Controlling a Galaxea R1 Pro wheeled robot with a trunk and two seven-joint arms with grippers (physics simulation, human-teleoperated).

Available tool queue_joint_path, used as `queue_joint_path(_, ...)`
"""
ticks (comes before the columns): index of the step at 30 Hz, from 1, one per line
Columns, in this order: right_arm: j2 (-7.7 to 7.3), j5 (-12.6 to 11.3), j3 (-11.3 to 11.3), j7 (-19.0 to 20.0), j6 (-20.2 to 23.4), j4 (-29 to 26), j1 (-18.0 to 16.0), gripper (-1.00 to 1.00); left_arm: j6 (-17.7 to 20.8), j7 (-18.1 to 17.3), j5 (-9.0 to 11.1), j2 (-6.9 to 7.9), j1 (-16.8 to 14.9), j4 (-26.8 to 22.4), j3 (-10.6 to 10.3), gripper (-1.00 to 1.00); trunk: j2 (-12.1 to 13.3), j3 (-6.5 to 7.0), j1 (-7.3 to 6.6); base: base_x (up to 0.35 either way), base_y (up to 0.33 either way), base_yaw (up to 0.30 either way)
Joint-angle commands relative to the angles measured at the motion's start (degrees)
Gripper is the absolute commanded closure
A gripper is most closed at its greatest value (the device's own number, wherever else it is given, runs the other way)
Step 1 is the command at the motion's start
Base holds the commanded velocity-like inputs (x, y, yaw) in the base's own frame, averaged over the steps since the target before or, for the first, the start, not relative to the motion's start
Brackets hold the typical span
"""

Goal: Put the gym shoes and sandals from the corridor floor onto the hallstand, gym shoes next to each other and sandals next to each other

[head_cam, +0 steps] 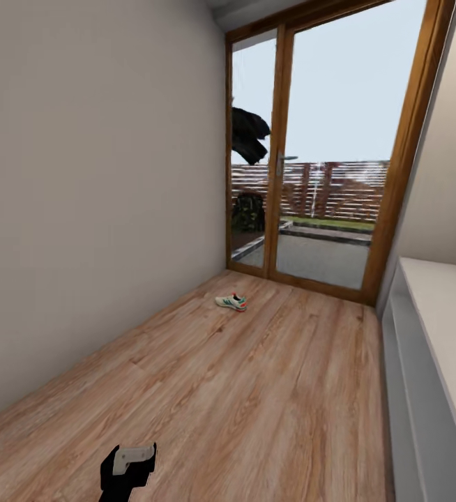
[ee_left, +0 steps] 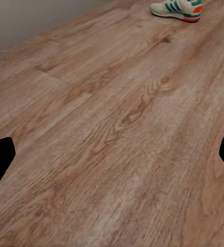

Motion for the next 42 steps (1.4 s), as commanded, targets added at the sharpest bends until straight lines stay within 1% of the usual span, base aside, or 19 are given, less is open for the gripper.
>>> queue_joint_path(1, -0.01, 0.2, 0.0, 0.0, 0.0, 0.0, 0.0, -1.00, -0.2, 0.1, 0.1, -0.03, 0.0, 0.1, 0.0, -1.00, 0.0, -0.08, 0.01, 0.276, 0.000, 0.283)
queue_joint_path(8, 0.00, 0.2, 0.0, 0.0, 0.0, 0.0, 0.0, -1.00, -0.2, 0.1, 0.1, 0.01, 0.0, 0.1, 0.0, -1.00, 0.0, -0.22, 0.01, 0.194, 0.000, 0.283)
queue_joint_path(22, -0.01, 0.2, 0.0, 0.0, 0.0, 0.0, 0.0, -1.00, -0.2, 0.1, 0.1, -0.01, 0.0, 0.1, 0.0, -1.00, 0.0, -0.49, 0.01, 0.014, 0.000, 0.283)
queue_joint_path(30, -0.01, 0.2, 0.0, 0.0, 0.0, 0.0, 0.0, -1.00, -0.2, 0.1, 0.1, -0.02, 0.0, 0.1, 0.0, -1.00, 0.0, -0.65, 0.01, 0.143, -0.150, 0.283)
queue_joint_path(42, 0.00, 0.2, 0.0, 0.0, 0.0, -0.1, 0.0, -1.00, -0.2, 0.1, 0.1, -0.04, 0.0, 0.1, 0.0, -1.00, 0.0, -0.88, 0.01, 0.015, -0.016, 0.283)
